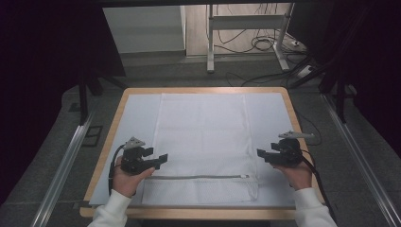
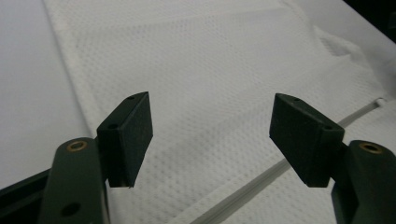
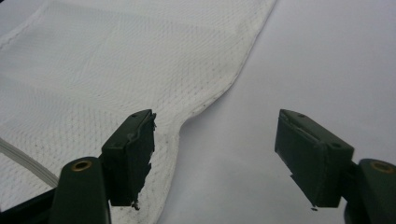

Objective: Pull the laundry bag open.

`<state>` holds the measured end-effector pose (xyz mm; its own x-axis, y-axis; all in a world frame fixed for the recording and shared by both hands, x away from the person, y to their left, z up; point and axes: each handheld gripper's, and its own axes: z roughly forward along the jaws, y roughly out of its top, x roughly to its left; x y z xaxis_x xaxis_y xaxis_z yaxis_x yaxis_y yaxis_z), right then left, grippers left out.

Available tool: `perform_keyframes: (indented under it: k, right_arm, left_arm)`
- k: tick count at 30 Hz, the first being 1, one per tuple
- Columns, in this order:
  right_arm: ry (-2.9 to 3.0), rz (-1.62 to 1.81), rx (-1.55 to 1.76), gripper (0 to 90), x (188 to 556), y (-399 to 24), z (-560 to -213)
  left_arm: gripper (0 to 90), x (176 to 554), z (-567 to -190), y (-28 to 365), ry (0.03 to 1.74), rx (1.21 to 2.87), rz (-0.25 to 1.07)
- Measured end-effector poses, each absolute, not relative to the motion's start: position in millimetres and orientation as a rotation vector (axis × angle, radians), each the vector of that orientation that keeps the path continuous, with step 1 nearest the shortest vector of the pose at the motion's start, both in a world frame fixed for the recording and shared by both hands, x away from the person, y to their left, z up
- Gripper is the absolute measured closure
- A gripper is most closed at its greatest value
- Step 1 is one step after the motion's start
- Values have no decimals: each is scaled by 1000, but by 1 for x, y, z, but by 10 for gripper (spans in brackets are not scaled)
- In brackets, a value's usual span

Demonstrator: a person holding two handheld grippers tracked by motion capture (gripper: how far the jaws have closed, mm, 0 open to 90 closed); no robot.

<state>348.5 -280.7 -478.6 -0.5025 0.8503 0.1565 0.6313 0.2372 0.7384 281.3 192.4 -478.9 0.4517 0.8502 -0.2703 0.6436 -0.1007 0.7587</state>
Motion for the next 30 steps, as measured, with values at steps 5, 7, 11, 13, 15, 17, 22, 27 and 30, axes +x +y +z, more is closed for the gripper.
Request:
perform_keyframes:
  k: [5,7,11,13,15,17,22,27,30]
  right_arm:
    - [2227,1134,1368,269,346,-282,-477]
    - [2205,1130,1368,245,346,-282,-476]
    - [2195,1117,1319,238,344,-281,-477]
    - [2202,1112,1318,238,343,-280,-477]
    - [2204,1110,1315,237,343,-279,-478]
    - [2203,1103,1302,237,343,-279,-478]
    - [2194,1091,1307,244,343,-280,-477]
    - [2199,1075,1303,254,341,-279,-477]
    - [2199,1073,1297,256,341,-279,-478]
  left_arm:
    - [296,280,-472,181,1241,1829,289]
    - [296,279,-471,176,1233,1835,284]
    - [302,278,-470,167,1215,1858,274]
    - [302,279,-469,165,1213,1861,272]
    - [302,279,-469,158,1205,1867,260]
    - [302,280,-469,153,1198,1879,256]
    - [304,280,-466,145,1184,1888,245]
    - [308,279,-466,135,1157,1910,232]
    - [312,278,-466,130,1148,1919,223]
